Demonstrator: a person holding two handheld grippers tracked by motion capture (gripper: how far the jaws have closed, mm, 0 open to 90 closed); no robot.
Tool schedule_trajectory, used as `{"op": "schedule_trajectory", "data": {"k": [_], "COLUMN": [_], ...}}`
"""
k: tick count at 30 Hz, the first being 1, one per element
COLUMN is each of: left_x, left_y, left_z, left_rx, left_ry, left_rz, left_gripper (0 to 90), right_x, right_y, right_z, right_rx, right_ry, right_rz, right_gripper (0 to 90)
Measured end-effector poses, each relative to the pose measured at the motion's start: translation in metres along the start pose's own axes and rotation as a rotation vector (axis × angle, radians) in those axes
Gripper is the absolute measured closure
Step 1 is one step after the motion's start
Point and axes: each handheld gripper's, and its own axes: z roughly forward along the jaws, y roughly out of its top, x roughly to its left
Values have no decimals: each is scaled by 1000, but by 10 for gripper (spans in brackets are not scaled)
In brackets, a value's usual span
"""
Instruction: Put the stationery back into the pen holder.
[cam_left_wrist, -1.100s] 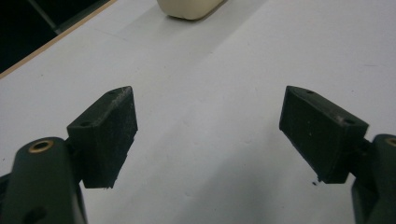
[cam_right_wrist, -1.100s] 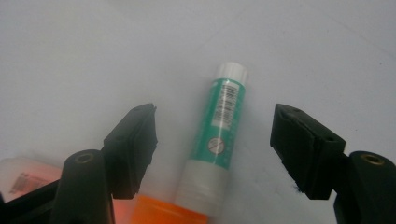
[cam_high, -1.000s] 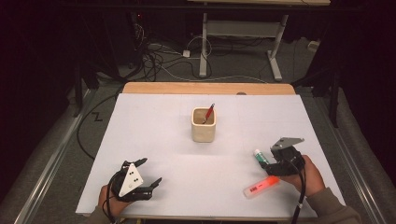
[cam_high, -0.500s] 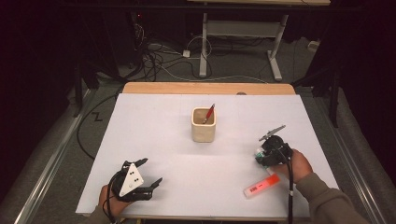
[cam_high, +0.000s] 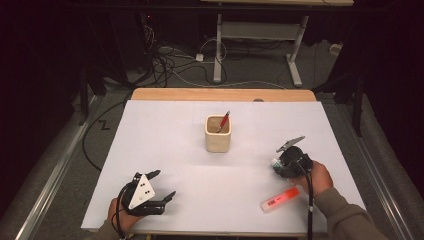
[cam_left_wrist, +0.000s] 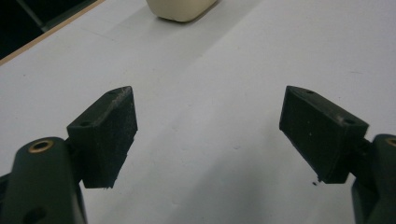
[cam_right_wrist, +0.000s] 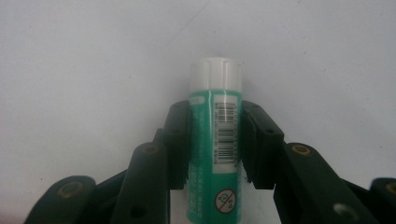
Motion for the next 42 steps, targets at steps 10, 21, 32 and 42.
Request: {"op": "schedule_trajectory", "data": {"k": [10, 21, 32, 42], "left_x": [2, 2, 4, 6], "left_y": [-1, -1, -2, -3], "left_z": [-1, -1, -2, -3], "left_rx": [-9, -9, -9, -19], "left_ry": [5, 10, 13, 18], "left_rz": [-18, -23, -28, -31], "left_gripper": [185, 185, 185, 185], "right_x": [1, -12, -13, 5], "right_y": [-15, -19, 6, 40], "right_z": [-30, -62, -74, -72], "right_rx": [-215, -451, -586, -673], "right_ry": [-53, -114, -102, -39], "right_rz": [34, 106, 119, 90], "right_gripper": [661, 661, 661, 661]}}
